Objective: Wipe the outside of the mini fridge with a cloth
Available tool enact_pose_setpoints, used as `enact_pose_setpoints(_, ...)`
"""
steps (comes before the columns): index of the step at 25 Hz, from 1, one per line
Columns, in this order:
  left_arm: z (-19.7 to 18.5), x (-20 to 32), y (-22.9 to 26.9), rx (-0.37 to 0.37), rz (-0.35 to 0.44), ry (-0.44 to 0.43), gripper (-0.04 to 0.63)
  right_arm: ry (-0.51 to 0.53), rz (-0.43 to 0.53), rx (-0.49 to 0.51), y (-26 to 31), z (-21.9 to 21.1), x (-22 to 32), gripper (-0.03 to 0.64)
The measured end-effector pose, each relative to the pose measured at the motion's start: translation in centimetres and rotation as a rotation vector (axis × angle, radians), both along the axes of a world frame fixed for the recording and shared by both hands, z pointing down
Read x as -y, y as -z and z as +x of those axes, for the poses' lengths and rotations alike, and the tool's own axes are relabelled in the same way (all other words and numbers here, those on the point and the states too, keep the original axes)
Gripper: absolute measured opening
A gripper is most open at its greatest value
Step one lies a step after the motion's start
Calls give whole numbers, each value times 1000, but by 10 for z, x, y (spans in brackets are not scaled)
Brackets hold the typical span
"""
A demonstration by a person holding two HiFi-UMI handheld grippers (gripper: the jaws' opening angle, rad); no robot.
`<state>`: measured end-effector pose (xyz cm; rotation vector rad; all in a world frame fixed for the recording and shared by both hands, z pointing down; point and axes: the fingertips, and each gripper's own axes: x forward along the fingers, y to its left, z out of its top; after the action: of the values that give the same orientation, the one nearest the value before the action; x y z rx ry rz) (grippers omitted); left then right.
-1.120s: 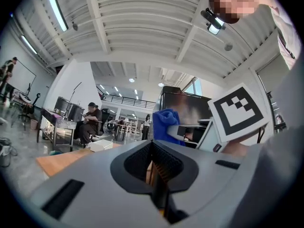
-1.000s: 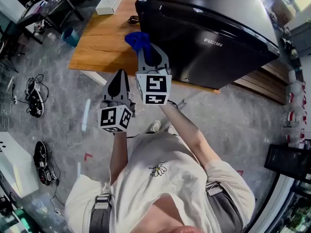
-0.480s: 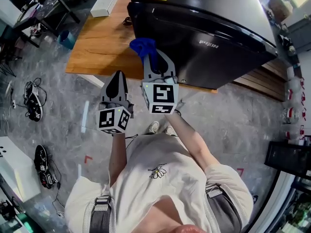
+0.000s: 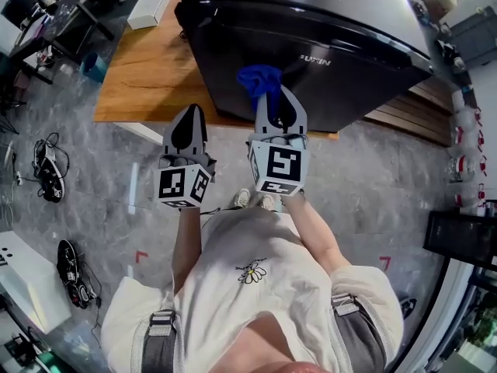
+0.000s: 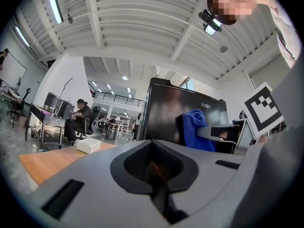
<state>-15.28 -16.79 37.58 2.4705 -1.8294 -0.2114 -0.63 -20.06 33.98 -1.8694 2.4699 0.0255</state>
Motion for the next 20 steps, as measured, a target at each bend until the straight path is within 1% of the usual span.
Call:
enact_pose_setpoints(9, 45, 4, 5, 17, 16, -99, 5, -150, -11, 13, -2, 76, -11, 61)
enact_pose_setpoints(20, 62, 3, 6, 19, 17, -130, 5, -367, -4, 9, 2, 170, -21, 61)
